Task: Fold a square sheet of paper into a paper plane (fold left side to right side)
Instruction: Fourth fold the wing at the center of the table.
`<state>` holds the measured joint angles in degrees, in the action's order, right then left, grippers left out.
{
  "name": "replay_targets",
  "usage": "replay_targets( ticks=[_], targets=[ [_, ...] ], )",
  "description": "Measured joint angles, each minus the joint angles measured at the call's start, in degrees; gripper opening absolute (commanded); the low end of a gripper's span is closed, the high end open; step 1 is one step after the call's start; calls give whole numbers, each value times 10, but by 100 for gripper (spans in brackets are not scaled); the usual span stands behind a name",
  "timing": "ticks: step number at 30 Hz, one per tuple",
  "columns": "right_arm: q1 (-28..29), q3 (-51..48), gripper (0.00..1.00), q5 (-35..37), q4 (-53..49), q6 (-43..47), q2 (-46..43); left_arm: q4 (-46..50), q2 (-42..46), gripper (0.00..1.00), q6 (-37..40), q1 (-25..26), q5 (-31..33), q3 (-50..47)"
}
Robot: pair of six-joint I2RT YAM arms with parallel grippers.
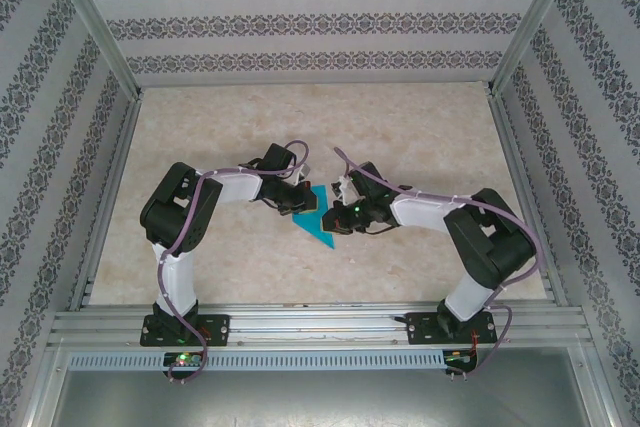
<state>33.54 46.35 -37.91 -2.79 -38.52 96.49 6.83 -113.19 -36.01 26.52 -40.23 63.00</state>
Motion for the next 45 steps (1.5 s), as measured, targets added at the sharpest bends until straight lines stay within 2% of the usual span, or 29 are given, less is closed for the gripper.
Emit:
replay_targets(
  ticks=[10,31,45],
  targets=[
    [0,9,0,28,9,1,43,0,0,5,0,0,0,0],
    [0,0,0,31,17,1,57,4,-2,11,5,-5,1,7],
    [0,-4,0,28,24,3,57,-3,-10,10,26,-61,3,18]
  ],
)
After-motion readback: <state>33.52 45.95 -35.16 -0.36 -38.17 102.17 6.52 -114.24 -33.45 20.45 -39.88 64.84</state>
